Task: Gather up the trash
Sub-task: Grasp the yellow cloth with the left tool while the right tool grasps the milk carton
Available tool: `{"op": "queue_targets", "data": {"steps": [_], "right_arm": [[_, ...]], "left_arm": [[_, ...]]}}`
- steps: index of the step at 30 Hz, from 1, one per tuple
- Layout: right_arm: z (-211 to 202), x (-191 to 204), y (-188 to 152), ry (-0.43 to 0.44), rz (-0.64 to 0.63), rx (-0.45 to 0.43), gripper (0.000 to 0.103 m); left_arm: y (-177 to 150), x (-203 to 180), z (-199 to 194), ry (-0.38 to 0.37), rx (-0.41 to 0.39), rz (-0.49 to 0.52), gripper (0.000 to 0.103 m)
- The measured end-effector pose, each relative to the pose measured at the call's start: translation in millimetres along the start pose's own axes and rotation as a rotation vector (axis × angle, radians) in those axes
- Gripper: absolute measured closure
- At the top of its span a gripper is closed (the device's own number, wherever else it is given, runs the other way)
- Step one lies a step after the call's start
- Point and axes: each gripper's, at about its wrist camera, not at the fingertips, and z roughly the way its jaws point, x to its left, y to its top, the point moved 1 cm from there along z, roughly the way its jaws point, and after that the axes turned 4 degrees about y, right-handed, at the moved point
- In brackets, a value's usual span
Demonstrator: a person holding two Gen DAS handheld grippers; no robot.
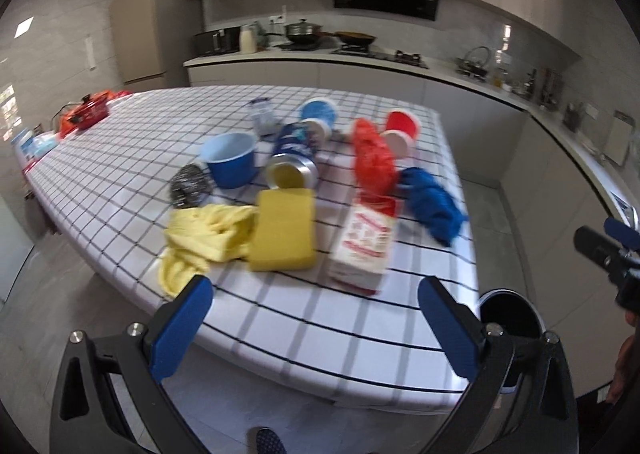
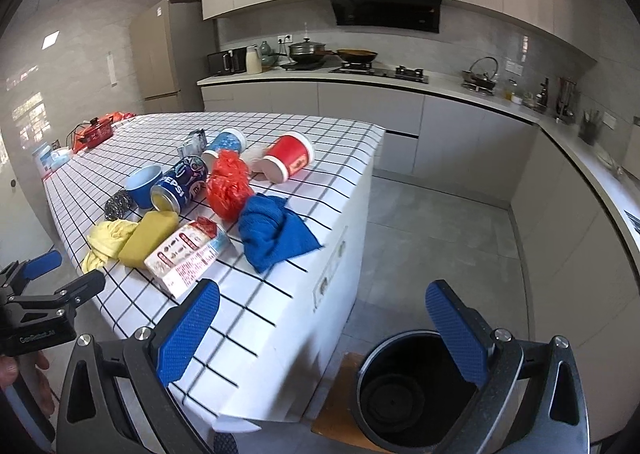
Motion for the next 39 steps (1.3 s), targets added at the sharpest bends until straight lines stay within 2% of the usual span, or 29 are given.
{"op": "queue_targets", "data": {"steps": [9, 12, 15, 18, 24, 31, 33, 34, 35, 36, 37, 38, 39], "right_arm": [[49, 35, 17, 0.016, -0.014, 0.04, 0.0], [68, 48, 18, 0.015, -0.03, 0.076, 0.011], [82, 67, 17, 0.045, -0.022, 0.102, 0.012], [99, 87, 17, 0.068, -0.018, 0.122, 0.016], [133, 128, 17, 0.105, 0.003, 0.159, 0.021], [170, 142, 17, 0.087, 0.094, 0.209, 0.031], [175, 143, 19, 0.076, 0.114, 0.213, 0.035], [179, 144, 19, 0.075, 0.125, 0.218, 0.042], [182, 144, 19, 0.082, 0.14, 0.228, 0.045], [187, 146, 17, 0.084, 0.155, 0.242, 0.046], [190, 147, 16, 0.084, 0.163, 0.249, 0.052], [190, 148, 14, 0.09, 0.176, 0.249, 0.065], [190, 149, 13, 0.092, 0.191, 0.245, 0.065]], "left_arm": [[0, 73, 41, 0.026, 0.064, -0.098, 0.0], [0, 93, 57, 0.03, 0.082, -0.122, 0.0], [0, 104, 70, 0.027, 0.089, -0.13, 0.002], [1, 110, 87, 0.0, 0.118, -0.13, 0.012], [2, 111, 102, -0.058, 0.117, -0.109, 0.014], [17, 127, 125, -0.131, 0.119, -0.129, 0.017], [20, 131, 130, -0.147, 0.115, -0.126, 0.024], [21, 131, 131, -0.154, 0.111, -0.119, 0.027], [22, 132, 131, -0.171, 0.107, -0.113, 0.044], [23, 134, 131, -0.204, 0.107, -0.114, 0.054], [23, 136, 130, -0.216, 0.105, -0.114, 0.056], [24, 137, 130, -0.228, 0.104, -0.112, 0.057], [24, 138, 128, -0.237, 0.103, -0.105, 0.059]]}}
